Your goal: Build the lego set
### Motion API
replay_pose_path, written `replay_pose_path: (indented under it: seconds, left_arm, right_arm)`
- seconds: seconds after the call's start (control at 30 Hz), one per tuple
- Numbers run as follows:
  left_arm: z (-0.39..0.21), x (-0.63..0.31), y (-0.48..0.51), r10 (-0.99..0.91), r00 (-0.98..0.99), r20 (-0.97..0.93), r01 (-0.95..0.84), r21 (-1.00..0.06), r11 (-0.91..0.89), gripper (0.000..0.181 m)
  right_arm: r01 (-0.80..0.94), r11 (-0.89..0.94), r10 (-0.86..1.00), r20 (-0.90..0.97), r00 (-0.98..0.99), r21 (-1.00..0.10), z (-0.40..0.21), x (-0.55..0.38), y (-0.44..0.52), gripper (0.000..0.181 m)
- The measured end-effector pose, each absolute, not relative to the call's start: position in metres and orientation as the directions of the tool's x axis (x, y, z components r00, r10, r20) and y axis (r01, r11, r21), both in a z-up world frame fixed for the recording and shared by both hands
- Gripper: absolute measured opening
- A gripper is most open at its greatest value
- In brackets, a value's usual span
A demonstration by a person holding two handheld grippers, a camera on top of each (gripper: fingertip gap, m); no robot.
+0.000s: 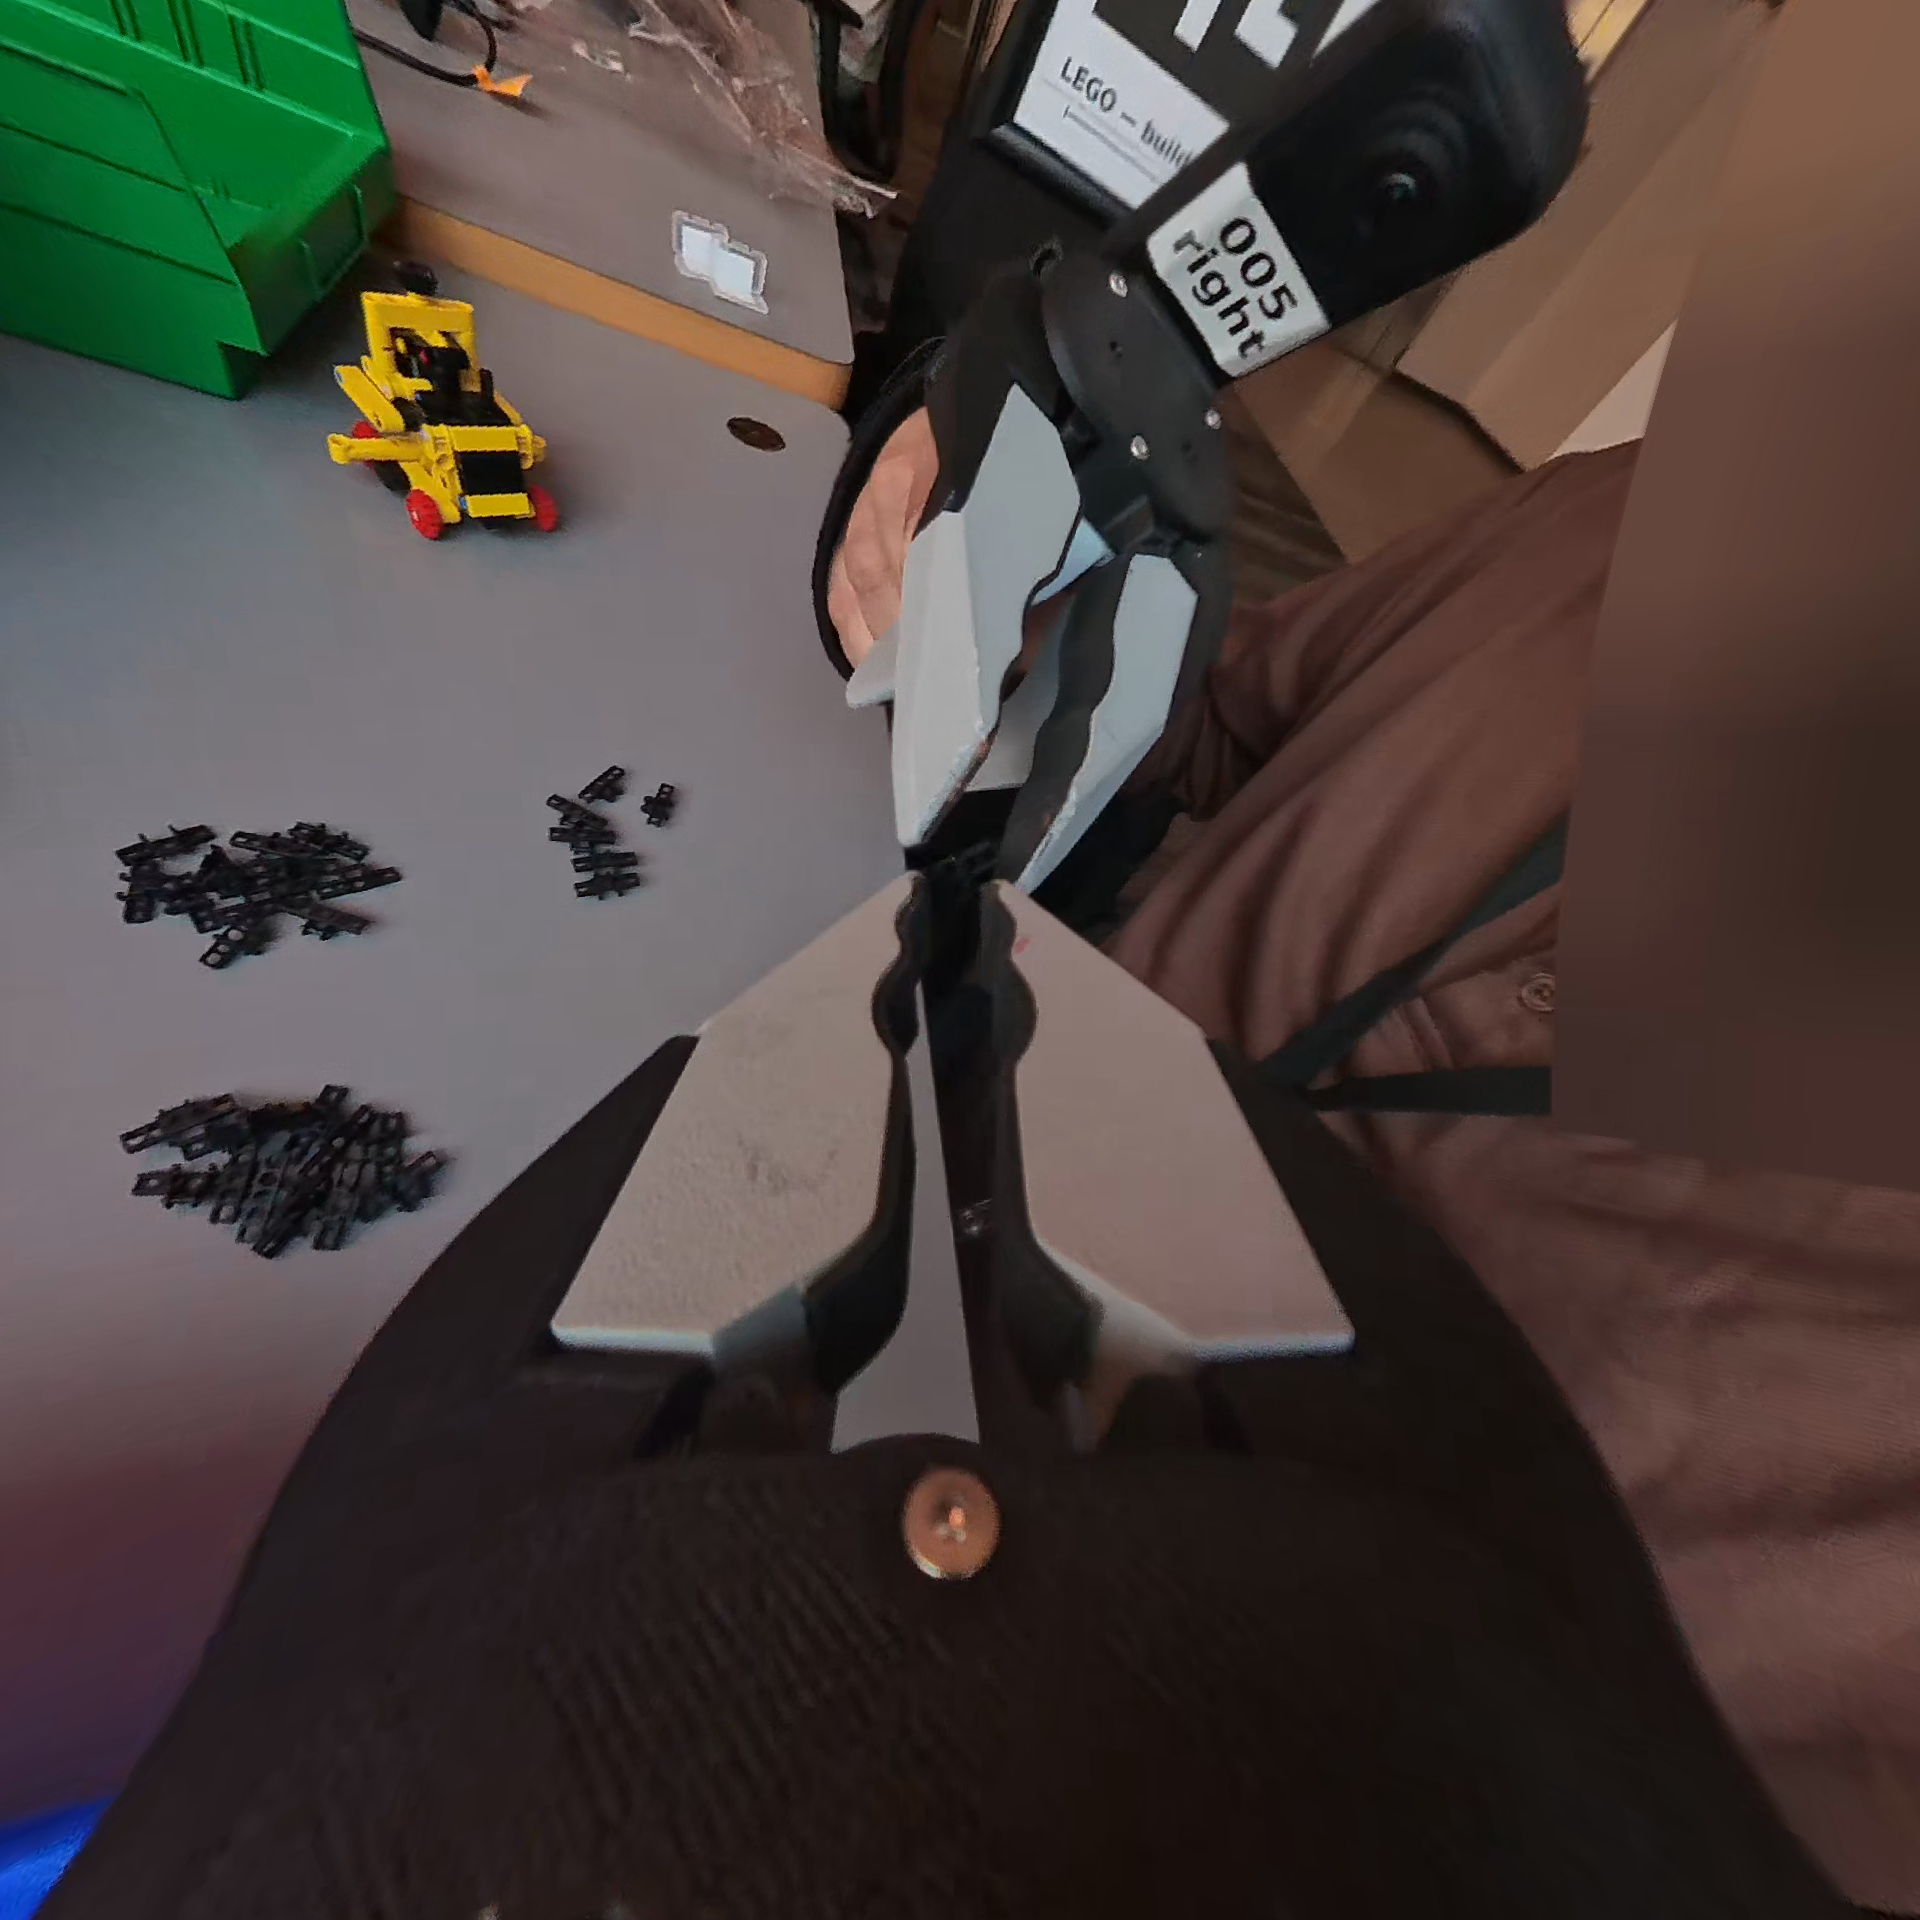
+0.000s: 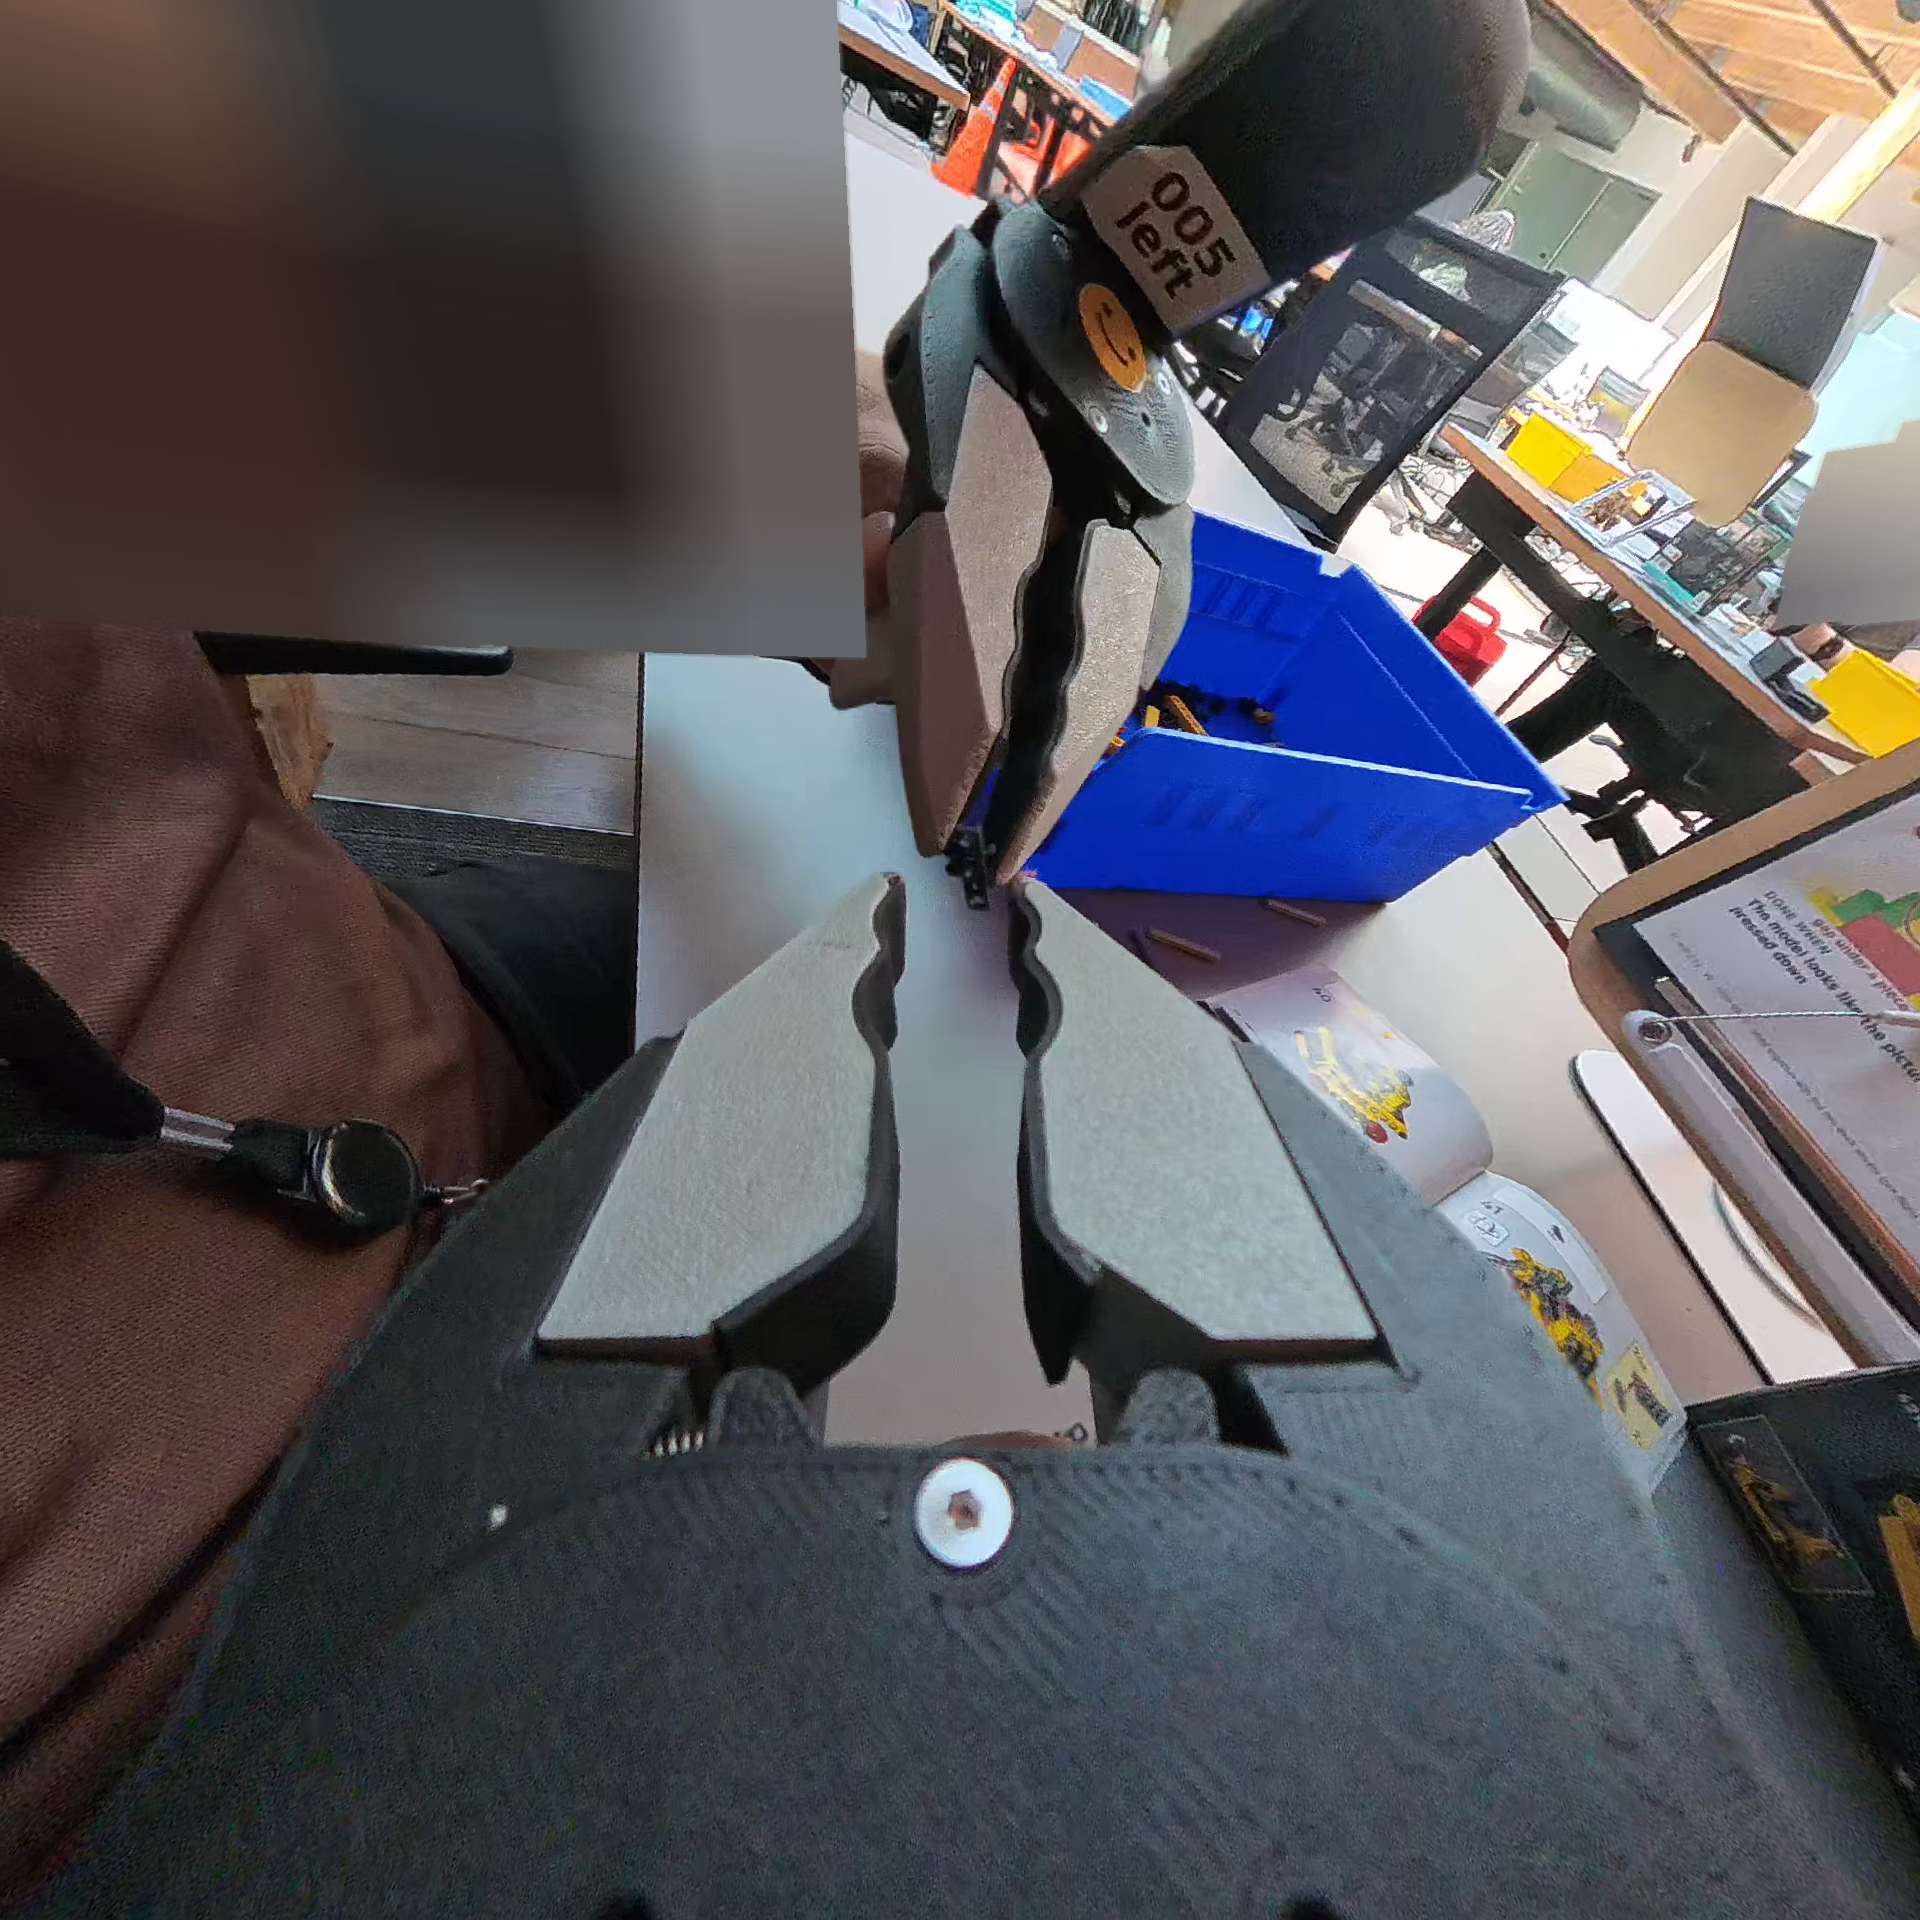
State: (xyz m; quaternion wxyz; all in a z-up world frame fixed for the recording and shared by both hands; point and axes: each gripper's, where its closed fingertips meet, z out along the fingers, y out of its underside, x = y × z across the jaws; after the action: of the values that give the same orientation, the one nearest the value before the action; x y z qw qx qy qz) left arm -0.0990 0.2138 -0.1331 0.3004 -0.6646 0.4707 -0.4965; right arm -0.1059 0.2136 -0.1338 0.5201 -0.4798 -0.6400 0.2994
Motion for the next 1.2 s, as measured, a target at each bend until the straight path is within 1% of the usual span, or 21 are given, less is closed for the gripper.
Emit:
replay_pose_path:
  seconds: [0.17,0.3,0.37,0.43,0.63,0.77,0.87,0.93,1.0,1.07,1.13,1.2]
  left_arm:
    - [-0.124,-0.097,0.209,-0.88,-0.013,0.476,-0.263,-0.85,-0.456,0.006]
    - [-0.122,-0.095,0.213,-0.845,-0.018,0.534,-0.235,-0.824,-0.516,0.006]
    - [-0.122,-0.094,0.214,-0.838,-0.022,0.545,-0.223,-0.82,-0.527,0.006]
    - [-0.121,-0.093,0.217,-0.831,-0.021,0.556,-0.205,-0.816,-0.54,0.006]
    - [-0.122,-0.091,0.222,-0.784,-0.037,0.62,-0.163,-0.777,-0.607,0.006]
    - [-0.134,-0.091,0.23,-0.774,0.028,0.632,-0.178,-0.759,-0.626,0.006]
    - [-0.15,-0.1,0.25,-0.801,0.205,0.563,-0.199,-0.777,-0.597,0.006]
    - [-0.156,-0.108,0.255,-0.814,0.28,0.509,-0.225,-0.79,-0.571,0.008]
    - [-0.157,-0.114,0.255,-0.826,0.315,0.468,-0.24,-0.803,-0.546,0.01]
    - [-0.157,-0.123,0.254,-0.834,0.351,0.426,-0.252,-0.815,-0.522,0.013]
    - [-0.153,-0.134,0.254,-0.838,0.393,0.378,-0.25,-0.833,-0.493,0.017]
    - [-0.146,-0.148,0.256,-0.835,0.439,0.331,-0.255,-0.845,-0.47,0.017]
  right_arm:
    - [0.348,0.454,0.86,0.505,0.071,-0.821,-0.132,-0.106,0.221,0.013]
    - [0.337,0.492,0.829,0.55,0.101,-0.803,-0.125,-0.109,0.22,0.012]
    - [0.337,0.492,0.825,0.554,0.114,-0.803,-0.123,-0.109,0.222,0.013]
    - [0.337,0.491,0.826,0.553,0.114,-0.803,-0.123,-0.108,0.222,0.007]
    - [0.348,0.5,0.805,0.574,0.151,-0.793,-0.125,-0.105,0.228,0.005]
    - [0.393,0.486,0.798,0.58,0.164,-0.781,-0.135,-0.101,0.235,0.004]
    - [0.418,0.438,0.82,0.544,0.177,-0.796,-0.148,-0.093,0.244,0.004]
    - [0.475,0.382,0.825,0.524,0.212,-0.793,-0.162,-0.079,0.262,0.004]
    - [0.579,0.278,0.845,0.481,0.232,-0.767,-0.188,-0.057,0.286,0.004]
    - [0.683,0.108,0.887,0.38,0.262,-0.723,-0.222,-0.029,0.307,0.004]
    - [0.712,0.002,0.909,0.298,0.291,-0.702,-0.242,-0.01,0.315,0.004]
    - [0.712,-0.029,0.914,0.27,0.304,-0.701,-0.25,-0.002,0.316,0.004]
